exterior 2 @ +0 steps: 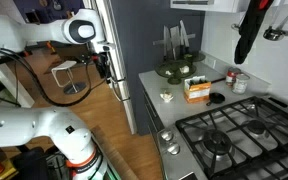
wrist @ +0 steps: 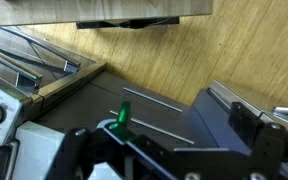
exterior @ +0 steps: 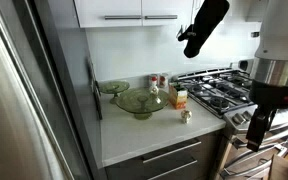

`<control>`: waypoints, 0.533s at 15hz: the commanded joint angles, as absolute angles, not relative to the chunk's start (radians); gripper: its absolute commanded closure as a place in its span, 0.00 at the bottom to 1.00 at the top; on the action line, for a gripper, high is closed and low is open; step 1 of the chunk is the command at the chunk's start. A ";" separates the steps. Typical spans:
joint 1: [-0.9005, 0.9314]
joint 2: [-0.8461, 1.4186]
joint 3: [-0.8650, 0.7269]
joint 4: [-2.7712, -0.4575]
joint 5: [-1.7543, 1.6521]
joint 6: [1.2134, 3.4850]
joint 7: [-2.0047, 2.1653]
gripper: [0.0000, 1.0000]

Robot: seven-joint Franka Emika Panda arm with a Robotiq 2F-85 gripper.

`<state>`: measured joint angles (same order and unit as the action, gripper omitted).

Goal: Lift the lid off the small tea pot and put it on the kitchen counter, pick up the small tea pot and put it on the tray, pick up the lid and put it back on the small teapot

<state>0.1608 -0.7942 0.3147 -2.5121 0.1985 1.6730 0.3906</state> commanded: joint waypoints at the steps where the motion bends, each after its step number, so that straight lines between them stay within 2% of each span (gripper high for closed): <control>1: 0.156 -0.794 0.317 -2.510 0.200 1.671 0.388 0.00; 8: 0.124 -0.753 0.317 -2.502 0.206 1.720 0.422 0.00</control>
<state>0.1608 -0.7941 0.3147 -2.5121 0.1985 1.6730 0.3906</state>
